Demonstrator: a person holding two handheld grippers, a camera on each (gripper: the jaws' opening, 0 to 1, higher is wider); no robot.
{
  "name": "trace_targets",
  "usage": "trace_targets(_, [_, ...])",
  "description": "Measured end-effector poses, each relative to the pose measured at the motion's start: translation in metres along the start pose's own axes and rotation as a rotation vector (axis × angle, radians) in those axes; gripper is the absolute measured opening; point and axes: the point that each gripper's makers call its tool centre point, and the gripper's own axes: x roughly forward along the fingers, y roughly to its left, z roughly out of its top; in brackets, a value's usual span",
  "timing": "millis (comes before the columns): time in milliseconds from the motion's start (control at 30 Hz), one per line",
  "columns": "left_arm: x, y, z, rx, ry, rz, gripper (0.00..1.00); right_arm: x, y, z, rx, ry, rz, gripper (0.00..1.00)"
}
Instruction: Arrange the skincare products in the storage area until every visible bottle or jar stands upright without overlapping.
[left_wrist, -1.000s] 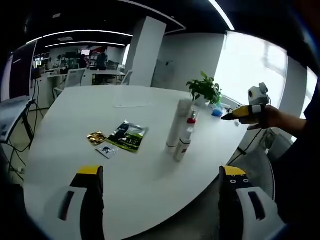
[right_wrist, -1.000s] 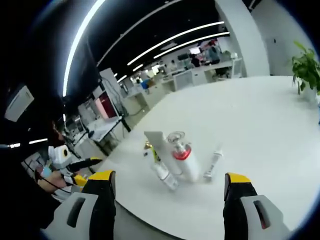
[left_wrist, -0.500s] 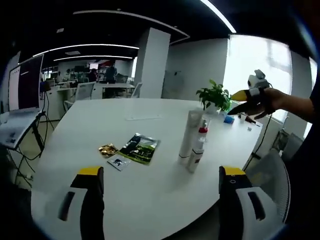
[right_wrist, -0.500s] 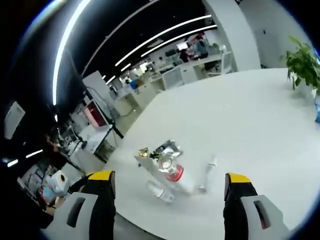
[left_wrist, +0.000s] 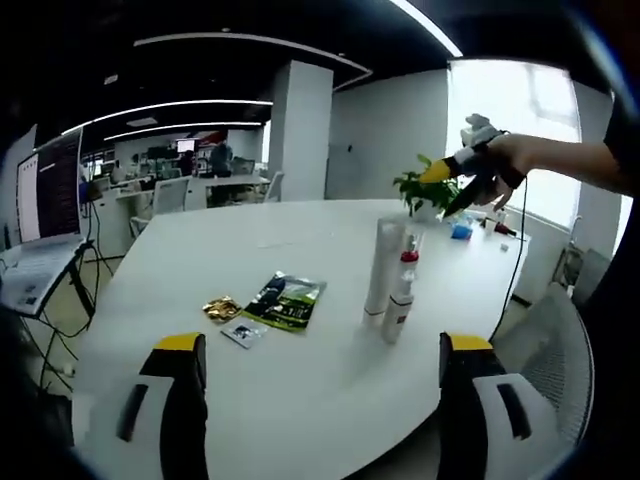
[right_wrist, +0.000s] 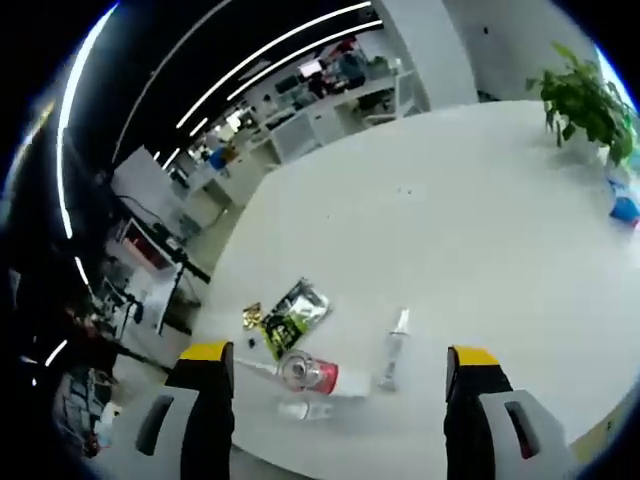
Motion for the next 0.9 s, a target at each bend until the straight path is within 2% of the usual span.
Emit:
trace_targets(100, [0.000, 0.002, 0.001, -0.013, -0.011, 0.000, 0.89, 0.009, -0.006, 0.002, 0.051, 0.047, -0.027, 0.89])
trace_targets(200, [-0.001, 0.004, 0.001, -0.031, -0.019, -0.008, 0.89, 0.017, -0.019, 0.002, 0.002, 0.080, -0.108, 0.91])
trace_targets(367, [-0.002, 0.006, 0.003, -0.038, -0.030, 0.002, 0.88, 0.039, -0.022, -0.002, 0.060, 0.117, -0.130, 0.89])
trace_targets(467, [-0.002, 0.004, 0.004, -0.043, -0.033, 0.000, 0.88, 0.052, -0.023, -0.006, 0.040, 0.164, -0.149, 0.87])
trace_targets(600, [-0.002, 0.004, 0.002, -0.043, -0.022, -0.007, 0.88, 0.068, -0.042, -0.007, 0.003, 0.219, -0.228, 0.84])
trace_targets(700, [-0.002, 0.006, 0.002, -0.043, -0.025, -0.004, 0.88, 0.079, -0.051, -0.012, 0.049, 0.261, -0.260, 0.83])
trace_targets(767, [-0.001, 0.008, 0.001, -0.048, -0.025, -0.001, 0.88, 0.084, -0.057, -0.013, 0.093, 0.262, -0.292, 0.82])
trace_targets(900, [0.000, 0.009, -0.003, -0.051, -0.015, 0.000, 0.87, 0.098, -0.065, -0.015, 0.068, 0.298, -0.335, 0.81])
